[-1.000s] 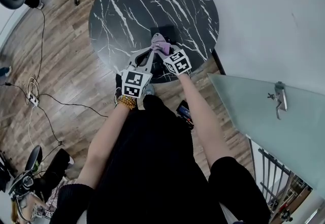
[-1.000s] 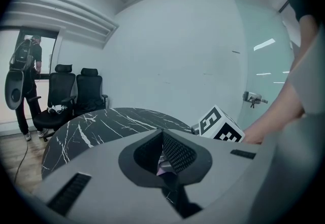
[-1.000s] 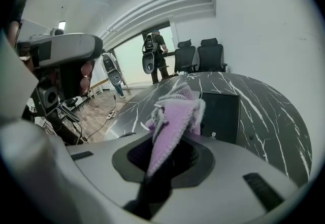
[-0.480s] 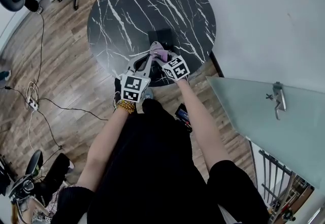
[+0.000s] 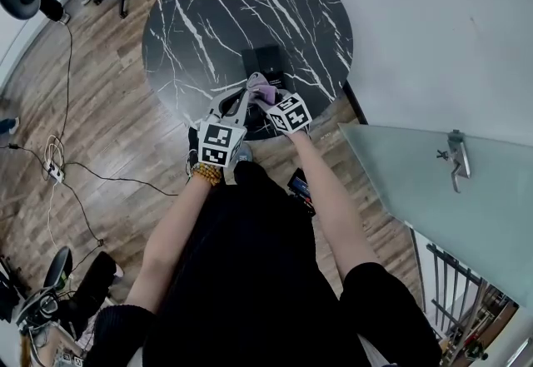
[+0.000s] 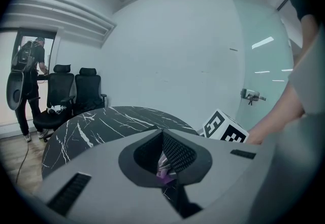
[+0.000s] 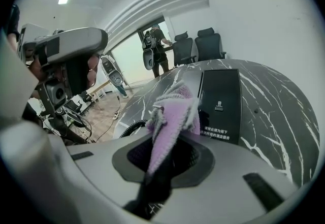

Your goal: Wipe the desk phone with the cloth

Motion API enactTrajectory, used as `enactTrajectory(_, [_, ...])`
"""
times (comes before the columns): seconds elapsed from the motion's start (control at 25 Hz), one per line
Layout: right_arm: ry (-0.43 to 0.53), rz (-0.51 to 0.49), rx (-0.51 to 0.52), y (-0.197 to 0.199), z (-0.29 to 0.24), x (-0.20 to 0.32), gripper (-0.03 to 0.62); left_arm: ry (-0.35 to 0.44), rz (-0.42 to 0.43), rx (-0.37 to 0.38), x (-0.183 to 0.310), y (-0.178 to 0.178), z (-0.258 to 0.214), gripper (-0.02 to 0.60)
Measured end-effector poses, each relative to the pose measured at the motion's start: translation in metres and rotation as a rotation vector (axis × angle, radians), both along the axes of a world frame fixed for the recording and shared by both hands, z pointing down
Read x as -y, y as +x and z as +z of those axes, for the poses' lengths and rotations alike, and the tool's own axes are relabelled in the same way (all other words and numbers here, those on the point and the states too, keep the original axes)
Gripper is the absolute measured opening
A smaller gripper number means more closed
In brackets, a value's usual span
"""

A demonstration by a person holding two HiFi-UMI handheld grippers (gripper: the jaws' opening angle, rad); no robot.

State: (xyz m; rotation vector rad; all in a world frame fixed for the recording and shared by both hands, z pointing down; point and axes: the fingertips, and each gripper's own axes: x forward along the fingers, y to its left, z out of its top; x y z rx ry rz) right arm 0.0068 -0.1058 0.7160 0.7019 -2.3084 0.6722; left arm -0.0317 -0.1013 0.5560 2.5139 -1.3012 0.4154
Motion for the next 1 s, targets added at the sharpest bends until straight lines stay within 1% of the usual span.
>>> enactTrajectory(0.6, [-0.049,0.003,0.004,0.006,0.009,-0.018,0.078,-0.001,0.005,0.0,-0.005,0.003,0.0,0.014])
enactTrajectory(1.0, [-0.102,-0.011,0.006,0.009,0.014,-0.029,0.078,-0.003,0.006,0.002,-0.009,0.001,0.002,0.014])
